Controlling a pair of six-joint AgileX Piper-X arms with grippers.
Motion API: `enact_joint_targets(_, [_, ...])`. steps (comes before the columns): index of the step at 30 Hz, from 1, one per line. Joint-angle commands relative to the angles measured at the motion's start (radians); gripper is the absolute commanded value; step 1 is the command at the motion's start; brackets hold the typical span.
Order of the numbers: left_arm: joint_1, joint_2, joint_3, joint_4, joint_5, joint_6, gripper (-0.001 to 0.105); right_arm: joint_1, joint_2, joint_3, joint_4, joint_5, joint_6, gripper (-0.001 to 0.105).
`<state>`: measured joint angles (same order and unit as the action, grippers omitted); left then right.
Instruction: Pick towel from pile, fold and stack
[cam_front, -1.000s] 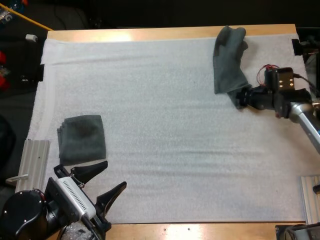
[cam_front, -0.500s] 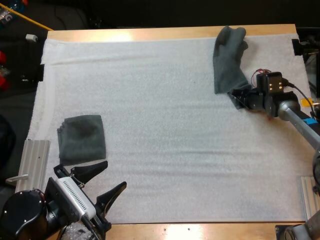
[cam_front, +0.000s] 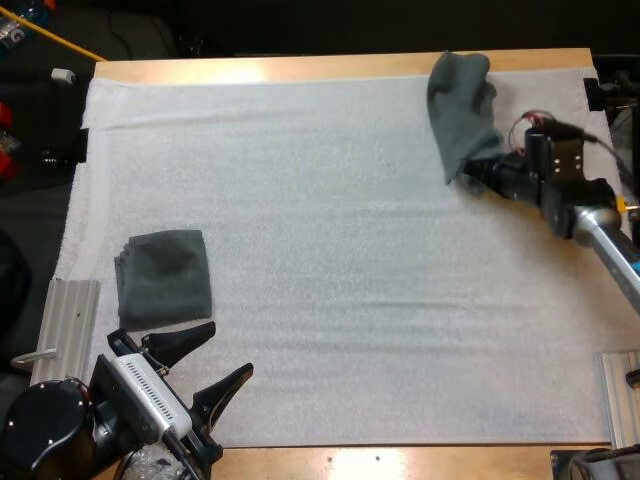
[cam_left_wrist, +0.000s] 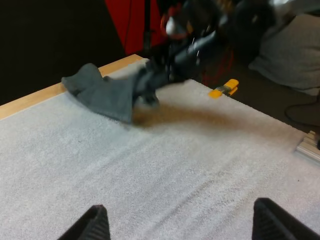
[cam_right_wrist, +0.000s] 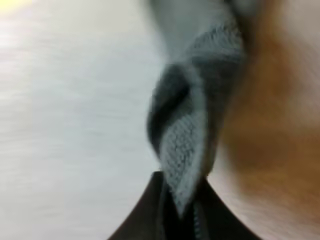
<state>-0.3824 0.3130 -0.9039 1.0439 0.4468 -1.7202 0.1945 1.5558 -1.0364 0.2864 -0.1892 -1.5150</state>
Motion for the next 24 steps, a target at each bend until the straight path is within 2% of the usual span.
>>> enact_joint_targets(1, [-0.003,0.003,-0.008,-0.01,-0.002,-0.01,0.058,0.015,-0.056,-0.009,-0.013,-0.045,-0.037,0.0])
enact_joint_targets(4, [-0.003,0.003,-0.008,-0.01,-0.002,-0.01,0.058,0.051,-0.175,-0.011,-0.013,-0.084,-0.03,0.0])
enact_joint_targets(10, [-0.003,0.003,-0.008,-0.01,-0.002,-0.01,0.058,0.126,-0.391,-0.011,-0.009,-0.077,0.011,0.0])
enact_joint_targets(13, [-0.003,0.003,-0.008,-0.01,-0.002,-0.01,0.058,0.165,-0.474,-0.018,0.044,-0.087,0.084,0.0])
enact_joint_targets(16, [-0.003,0.003,-0.008,-0.01,-0.002,-0.01,0.058,0.217,-0.541,-0.037,0.15,-0.129,0.106,0.0])
enact_joint_targets(20, [-0.003,0.003,-0.008,-0.01,-0.002,-0.01,0.058,0.331,-0.594,-0.072,0.264,-0.161,0.135,0.0])
enact_joint_targets(24, [-0.003,0.003,-0.008,-0.01,-0.002,-0.01,0.058,0.462,-0.592,-0.086,0.271,-0.174,0.195,0.0])
